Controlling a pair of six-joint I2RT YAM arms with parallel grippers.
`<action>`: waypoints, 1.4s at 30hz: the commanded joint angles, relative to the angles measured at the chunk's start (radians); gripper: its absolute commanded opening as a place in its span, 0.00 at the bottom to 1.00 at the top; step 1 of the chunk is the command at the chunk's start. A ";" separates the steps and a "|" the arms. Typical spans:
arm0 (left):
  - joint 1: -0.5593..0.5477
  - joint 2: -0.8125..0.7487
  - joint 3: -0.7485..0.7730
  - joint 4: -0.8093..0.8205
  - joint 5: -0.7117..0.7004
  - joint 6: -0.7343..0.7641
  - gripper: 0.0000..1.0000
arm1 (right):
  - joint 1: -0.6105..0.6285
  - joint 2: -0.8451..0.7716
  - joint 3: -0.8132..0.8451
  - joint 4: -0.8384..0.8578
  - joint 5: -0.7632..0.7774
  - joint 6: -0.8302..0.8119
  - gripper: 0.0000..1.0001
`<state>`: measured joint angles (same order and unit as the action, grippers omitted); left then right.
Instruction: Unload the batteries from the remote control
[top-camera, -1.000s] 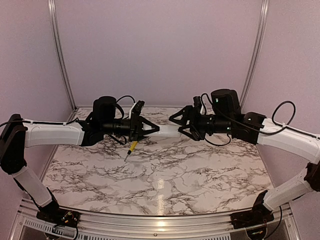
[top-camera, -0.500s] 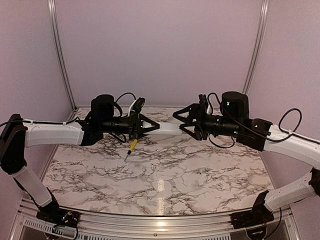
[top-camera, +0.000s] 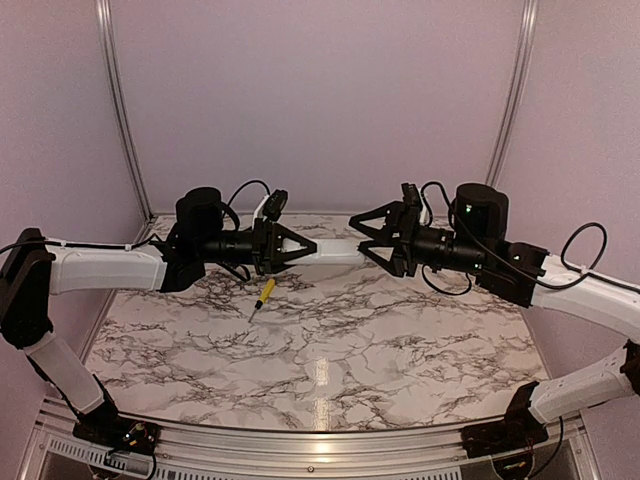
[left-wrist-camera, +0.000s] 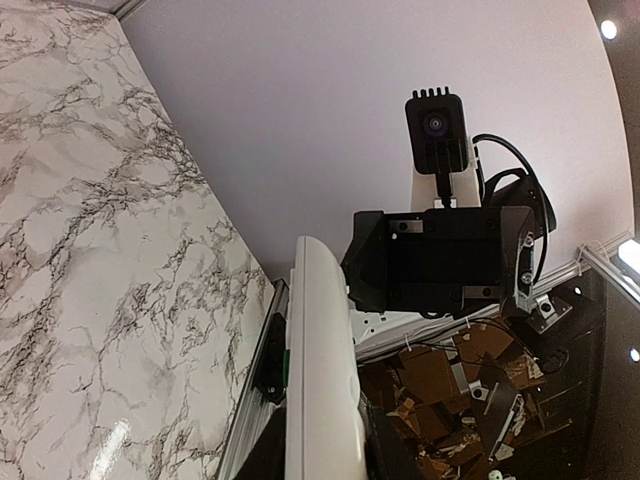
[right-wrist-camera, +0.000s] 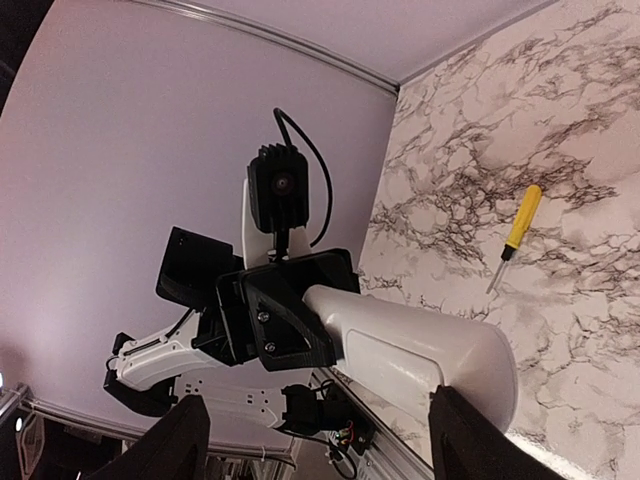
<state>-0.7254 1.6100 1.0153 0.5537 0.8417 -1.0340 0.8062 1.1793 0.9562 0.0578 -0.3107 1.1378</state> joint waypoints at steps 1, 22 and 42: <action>-0.032 -0.039 0.003 0.115 0.079 0.015 0.00 | 0.016 0.027 0.000 0.070 -0.117 0.023 0.74; -0.032 -0.042 -0.011 0.022 0.078 0.107 0.00 | 0.016 0.043 0.010 0.151 -0.230 0.009 0.76; -0.030 -0.040 0.019 -0.221 -0.049 0.251 0.00 | 0.016 0.001 0.068 0.077 -0.262 -0.063 0.78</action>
<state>-0.7589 1.5871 0.9977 0.4675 0.8627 -0.8654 0.8162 1.2171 0.9565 0.2012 -0.5613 1.1339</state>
